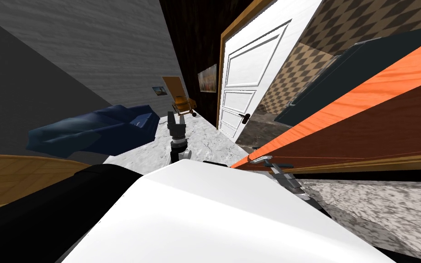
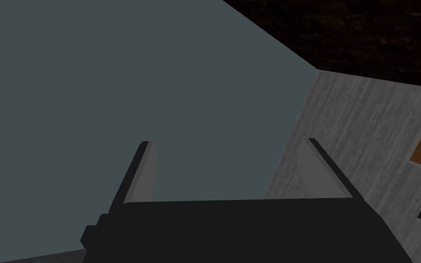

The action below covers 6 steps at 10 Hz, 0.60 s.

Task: Pull the door open

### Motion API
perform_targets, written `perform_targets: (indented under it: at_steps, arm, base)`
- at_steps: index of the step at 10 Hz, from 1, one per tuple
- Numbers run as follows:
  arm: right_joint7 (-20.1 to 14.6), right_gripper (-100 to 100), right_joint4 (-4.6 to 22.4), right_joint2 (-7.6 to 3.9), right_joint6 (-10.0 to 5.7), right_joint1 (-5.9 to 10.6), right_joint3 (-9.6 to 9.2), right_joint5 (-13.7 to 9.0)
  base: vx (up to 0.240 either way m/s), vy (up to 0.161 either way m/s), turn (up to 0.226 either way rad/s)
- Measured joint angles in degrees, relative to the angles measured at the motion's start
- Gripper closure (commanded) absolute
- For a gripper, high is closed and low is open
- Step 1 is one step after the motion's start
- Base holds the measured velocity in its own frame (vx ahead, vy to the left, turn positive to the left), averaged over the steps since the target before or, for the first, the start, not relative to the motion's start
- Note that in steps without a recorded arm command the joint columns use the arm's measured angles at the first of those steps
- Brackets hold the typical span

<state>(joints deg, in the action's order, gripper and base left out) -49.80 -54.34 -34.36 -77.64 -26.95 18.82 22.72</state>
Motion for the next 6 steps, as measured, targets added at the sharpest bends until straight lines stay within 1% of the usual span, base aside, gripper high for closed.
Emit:
perform_targets:
  at_steps: [3, 4, 5, 6]
  arm:
    - [0.0, 100, 2.1, -0.35, -2.39, 0.49, 0.53, 0.6]
    - [0.0, 100, 3.0, -0.37, -3.47, 0.63, 0.77, 1.0]
    - [-0.1, 100, 2.5, -0.26, -3.93, 0.01, 1.05, 1.2]
    - [-0.1, 100, 2.9, -0.19, -4.64, -0.04, 1.25, 1.5]
  base:
    - [-0.008, -0.002, 0.045]
    - [-0.018, -0.008, 0.053]
    - [-0.016, -0.011, 0.034]
    - [-0.010, -0.013, 0.024]
